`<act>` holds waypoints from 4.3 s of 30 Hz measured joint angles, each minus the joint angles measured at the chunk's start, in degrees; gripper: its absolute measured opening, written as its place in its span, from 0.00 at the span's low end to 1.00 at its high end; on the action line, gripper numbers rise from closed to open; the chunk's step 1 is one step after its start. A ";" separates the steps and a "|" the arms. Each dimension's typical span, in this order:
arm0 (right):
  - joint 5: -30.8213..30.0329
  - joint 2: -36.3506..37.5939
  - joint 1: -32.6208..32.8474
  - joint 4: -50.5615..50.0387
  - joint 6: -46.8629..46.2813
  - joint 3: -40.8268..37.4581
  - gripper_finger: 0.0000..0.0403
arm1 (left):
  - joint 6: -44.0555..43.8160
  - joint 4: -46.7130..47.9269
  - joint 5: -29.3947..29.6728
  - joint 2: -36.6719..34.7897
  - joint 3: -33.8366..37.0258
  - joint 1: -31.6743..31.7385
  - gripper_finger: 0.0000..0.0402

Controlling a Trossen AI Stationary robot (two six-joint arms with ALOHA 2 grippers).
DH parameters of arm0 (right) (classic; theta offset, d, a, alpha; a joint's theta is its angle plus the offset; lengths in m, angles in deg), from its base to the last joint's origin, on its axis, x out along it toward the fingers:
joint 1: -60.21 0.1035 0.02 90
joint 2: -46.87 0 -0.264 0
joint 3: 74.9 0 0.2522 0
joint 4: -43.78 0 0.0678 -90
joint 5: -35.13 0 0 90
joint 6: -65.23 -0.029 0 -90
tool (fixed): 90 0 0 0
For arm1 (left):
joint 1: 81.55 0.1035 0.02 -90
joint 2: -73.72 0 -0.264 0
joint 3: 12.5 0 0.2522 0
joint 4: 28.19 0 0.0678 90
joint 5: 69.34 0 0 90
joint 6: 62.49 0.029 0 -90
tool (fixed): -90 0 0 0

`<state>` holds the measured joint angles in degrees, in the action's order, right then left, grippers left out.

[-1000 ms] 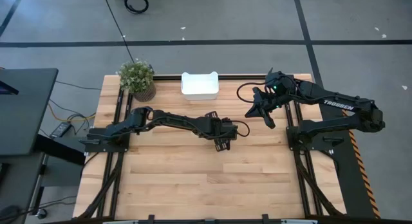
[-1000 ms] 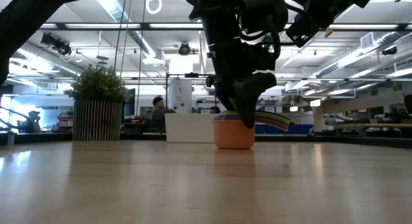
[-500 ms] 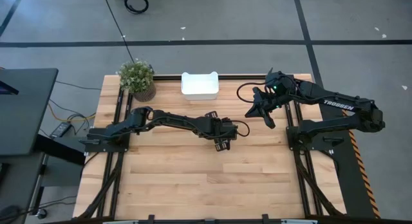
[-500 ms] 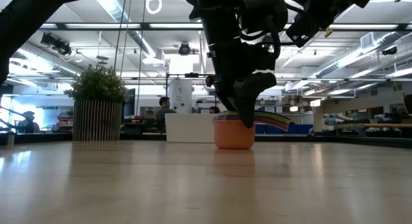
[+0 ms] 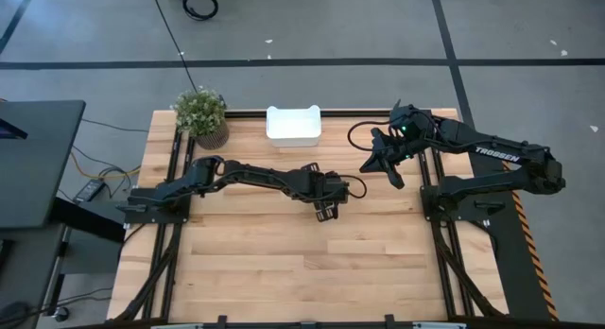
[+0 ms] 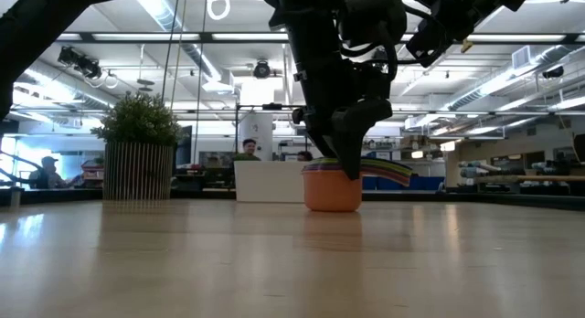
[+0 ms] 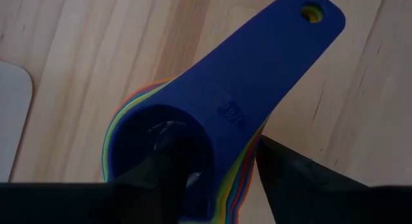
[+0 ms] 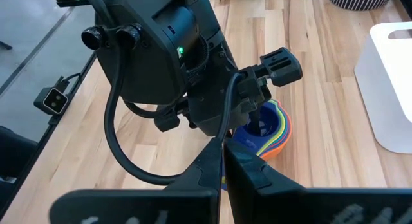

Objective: Nest measuring cups in basket
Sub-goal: Put the nested measuring cups into the white bin, then adjust the nested measuring cups

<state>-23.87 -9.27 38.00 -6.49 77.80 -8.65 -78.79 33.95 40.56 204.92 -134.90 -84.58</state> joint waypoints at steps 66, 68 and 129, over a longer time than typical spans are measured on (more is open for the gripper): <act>0.00 0.00 0.02 0.36 0.00 0.00 0.06 | 0.53 -0.12 -3.66 0.04 0.07 -0.05 0.08; 0.00 0.00 0.00 0.73 0.00 0.00 0.06 | 0.51 -0.14 -3.41 0.02 0.07 -0.02 0.06; 0.15 0.02 -0.90 4.27 -7.63 0.00 0.06 | -2.87 4.07 -29.46 -4.68 -1.83 11.48 0.28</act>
<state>-23.71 -9.25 37.10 -2.22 70.18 -8.65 -81.66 38.02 11.10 200.24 -136.73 -73.10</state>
